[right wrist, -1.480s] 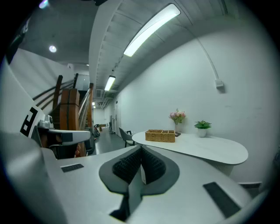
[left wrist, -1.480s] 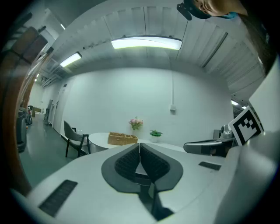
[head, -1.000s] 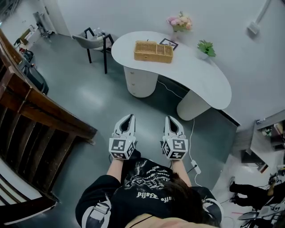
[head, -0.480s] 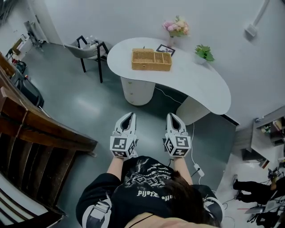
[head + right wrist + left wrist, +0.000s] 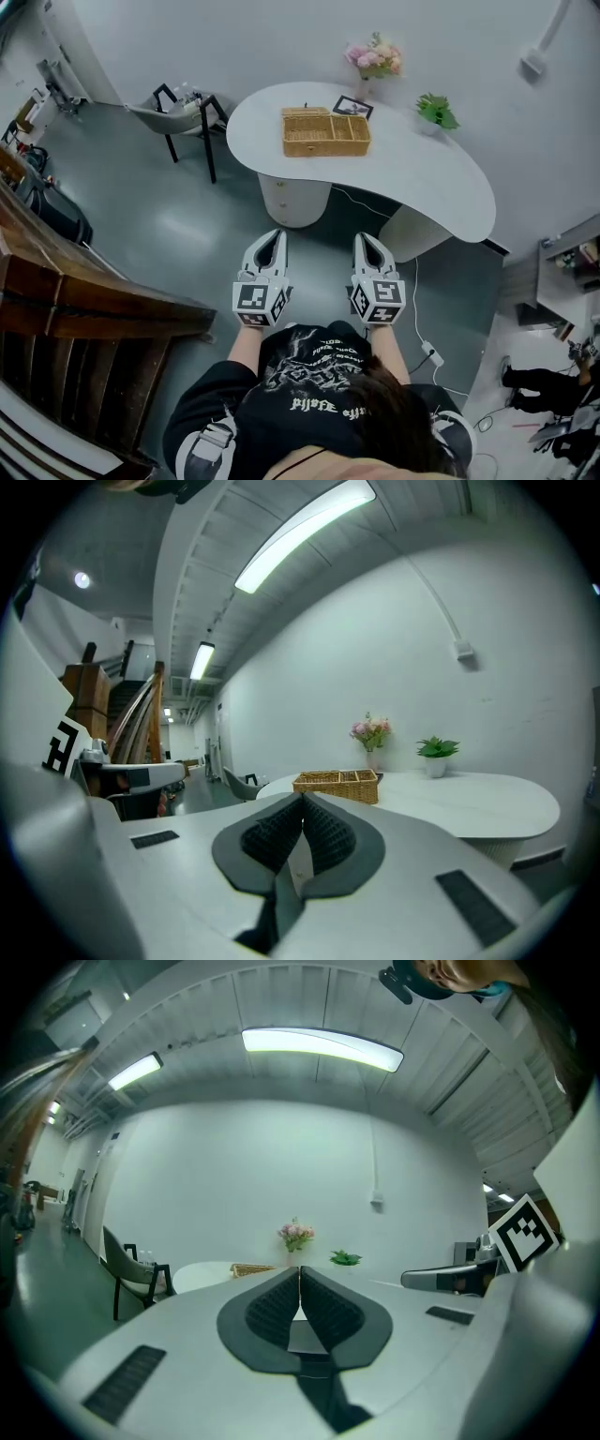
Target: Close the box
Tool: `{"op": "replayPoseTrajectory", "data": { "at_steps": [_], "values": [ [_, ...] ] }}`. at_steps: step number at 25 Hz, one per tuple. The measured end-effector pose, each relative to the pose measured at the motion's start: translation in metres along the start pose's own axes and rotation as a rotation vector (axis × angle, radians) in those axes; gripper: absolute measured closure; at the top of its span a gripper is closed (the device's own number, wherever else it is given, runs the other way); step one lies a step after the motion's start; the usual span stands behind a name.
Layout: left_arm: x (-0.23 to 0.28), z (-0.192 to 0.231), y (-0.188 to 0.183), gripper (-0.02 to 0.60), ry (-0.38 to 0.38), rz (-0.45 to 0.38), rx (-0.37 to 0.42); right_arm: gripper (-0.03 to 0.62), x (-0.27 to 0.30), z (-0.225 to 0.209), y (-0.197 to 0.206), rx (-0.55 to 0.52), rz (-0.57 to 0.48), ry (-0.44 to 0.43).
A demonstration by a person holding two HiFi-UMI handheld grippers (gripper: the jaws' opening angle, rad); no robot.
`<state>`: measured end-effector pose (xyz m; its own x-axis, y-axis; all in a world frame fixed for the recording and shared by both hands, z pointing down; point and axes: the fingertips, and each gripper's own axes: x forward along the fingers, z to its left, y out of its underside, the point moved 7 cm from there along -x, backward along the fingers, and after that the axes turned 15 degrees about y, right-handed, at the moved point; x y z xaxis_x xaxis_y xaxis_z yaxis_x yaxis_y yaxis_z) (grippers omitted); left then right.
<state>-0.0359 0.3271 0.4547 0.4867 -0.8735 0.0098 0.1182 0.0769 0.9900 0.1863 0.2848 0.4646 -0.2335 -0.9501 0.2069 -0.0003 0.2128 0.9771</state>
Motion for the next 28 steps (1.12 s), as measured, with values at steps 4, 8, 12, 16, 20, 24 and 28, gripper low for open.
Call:
{"op": "replayPoseTrajectory", "data": {
  "at_steps": [4,8,12,16,20,24,28],
  "values": [
    [0.004,0.011,0.004,0.557,0.000,0.009,-0.010,0.569,0.011,0.006,0.001,-0.006,0.015,0.004],
    [0.016,0.018,0.006,0.557,-0.009,0.019,-0.013,0.569,0.029,0.002,-0.001,-0.006,0.021,0.003],
    [0.033,0.026,0.011,0.555,-0.024,0.025,-0.017,0.569,0.058,-0.004,-0.002,0.006,0.021,-0.016],
    [0.059,0.038,0.013,0.557,-0.040,0.041,-0.025,0.569,0.098,-0.010,-0.003,-0.005,0.050,-0.041],
    [0.094,0.057,0.010,0.557,-0.061,0.043,-0.037,0.569,0.146,-0.017,-0.013,-0.016,0.067,-0.074],
    [0.132,0.081,0.008,0.557,-0.083,0.050,-0.047,0.569,0.194,-0.021,-0.022,-0.017,0.075,-0.101],
    [0.172,0.102,0.004,0.557,-0.112,0.051,-0.056,0.569,0.240,-0.030,-0.032,-0.012,0.083,-0.135]
  ]
}}
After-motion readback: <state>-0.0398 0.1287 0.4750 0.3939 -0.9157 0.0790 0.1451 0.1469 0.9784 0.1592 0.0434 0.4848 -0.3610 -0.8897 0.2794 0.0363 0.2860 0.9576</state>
